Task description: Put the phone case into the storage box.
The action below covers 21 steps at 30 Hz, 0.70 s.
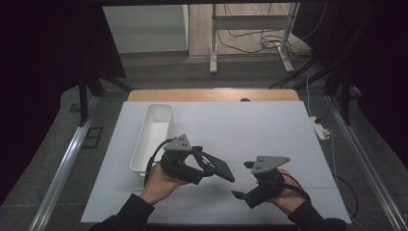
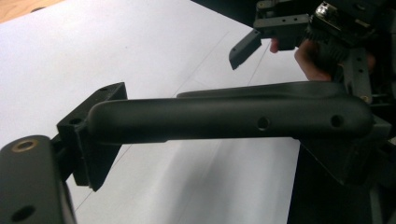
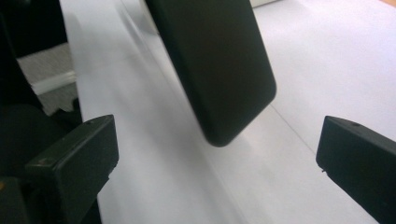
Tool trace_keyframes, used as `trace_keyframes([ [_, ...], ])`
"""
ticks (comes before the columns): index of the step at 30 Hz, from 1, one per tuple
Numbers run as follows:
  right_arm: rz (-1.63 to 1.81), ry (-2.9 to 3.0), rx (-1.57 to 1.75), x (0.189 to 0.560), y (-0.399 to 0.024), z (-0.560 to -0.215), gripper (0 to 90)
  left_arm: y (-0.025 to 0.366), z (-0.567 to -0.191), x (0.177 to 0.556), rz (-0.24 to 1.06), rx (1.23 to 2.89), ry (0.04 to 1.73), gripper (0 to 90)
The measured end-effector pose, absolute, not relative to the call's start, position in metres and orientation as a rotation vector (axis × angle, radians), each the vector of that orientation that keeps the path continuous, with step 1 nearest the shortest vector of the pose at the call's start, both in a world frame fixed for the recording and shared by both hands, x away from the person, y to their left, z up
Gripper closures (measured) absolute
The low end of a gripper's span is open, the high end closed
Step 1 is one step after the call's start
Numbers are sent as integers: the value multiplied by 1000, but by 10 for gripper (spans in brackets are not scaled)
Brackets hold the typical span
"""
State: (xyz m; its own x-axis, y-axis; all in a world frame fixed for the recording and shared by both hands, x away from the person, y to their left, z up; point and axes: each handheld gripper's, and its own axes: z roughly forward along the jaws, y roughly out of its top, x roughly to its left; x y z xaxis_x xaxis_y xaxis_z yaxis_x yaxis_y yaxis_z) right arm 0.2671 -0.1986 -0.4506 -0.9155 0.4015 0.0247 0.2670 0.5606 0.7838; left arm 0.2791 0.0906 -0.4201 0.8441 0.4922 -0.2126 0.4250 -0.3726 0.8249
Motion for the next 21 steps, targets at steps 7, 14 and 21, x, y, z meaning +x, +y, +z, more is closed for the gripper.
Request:
trace_keyframes([
  [7, 1246, 2608, 576, 266, -196, -450, 0, 83, -419, 283, 81, 2020, 719, 132],
  [14, 1202, 2584, 601, 262, -191, -451, 0, 74, -415, 285, 70, 2008, 751, 131],
  [21, 1164, 2567, 658, 262, -185, -452, 0, 65, -410, 285, 63, 2005, 773, 131],
])
